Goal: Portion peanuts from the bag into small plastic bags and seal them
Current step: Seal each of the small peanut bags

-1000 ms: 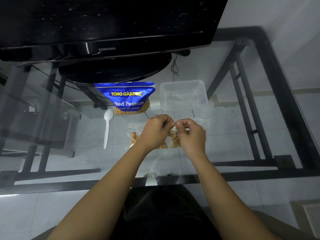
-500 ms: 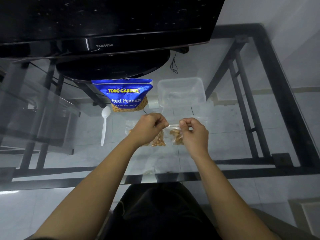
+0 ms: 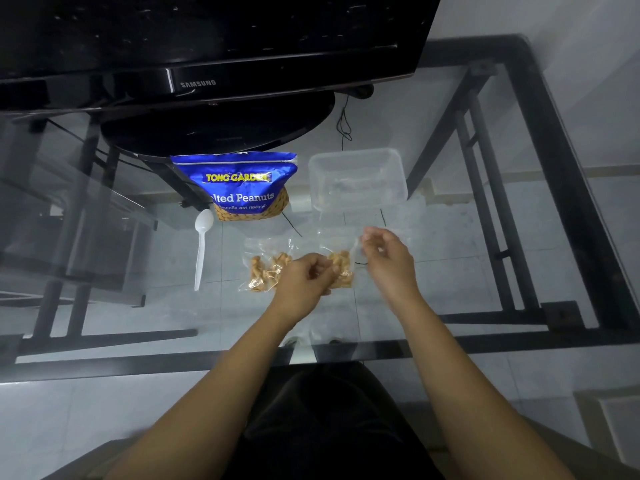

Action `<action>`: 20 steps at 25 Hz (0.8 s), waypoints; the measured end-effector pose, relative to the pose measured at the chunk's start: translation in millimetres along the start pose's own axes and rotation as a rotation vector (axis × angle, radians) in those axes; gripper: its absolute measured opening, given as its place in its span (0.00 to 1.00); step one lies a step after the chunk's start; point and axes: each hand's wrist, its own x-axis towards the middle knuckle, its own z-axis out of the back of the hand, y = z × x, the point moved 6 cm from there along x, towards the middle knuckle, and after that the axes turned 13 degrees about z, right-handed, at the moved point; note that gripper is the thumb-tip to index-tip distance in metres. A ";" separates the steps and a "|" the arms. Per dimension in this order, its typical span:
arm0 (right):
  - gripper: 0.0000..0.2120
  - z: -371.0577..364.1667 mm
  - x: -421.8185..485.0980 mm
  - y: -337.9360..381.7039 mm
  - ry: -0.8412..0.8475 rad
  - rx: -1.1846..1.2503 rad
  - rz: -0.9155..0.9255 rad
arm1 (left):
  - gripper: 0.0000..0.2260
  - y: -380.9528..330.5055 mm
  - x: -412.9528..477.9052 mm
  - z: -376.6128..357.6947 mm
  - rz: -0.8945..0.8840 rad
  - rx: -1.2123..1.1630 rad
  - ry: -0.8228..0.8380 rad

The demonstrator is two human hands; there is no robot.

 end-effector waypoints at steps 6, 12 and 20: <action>0.14 28.0 8.5 -33.1 -0.178 -0.339 0.022 | 0.10 1.3 10.6 -5.9 -0.002 0.368 -0.247; 0.13 27.9 3.9 -37.2 -0.120 -0.253 0.004 | 0.14 -7.0 6.1 -14.5 -0.048 0.585 -0.376; 0.12 24.5 -8.7 -24.4 -0.026 0.066 0.044 | 0.15 -28.9 0.4 5.3 -0.148 0.126 -0.311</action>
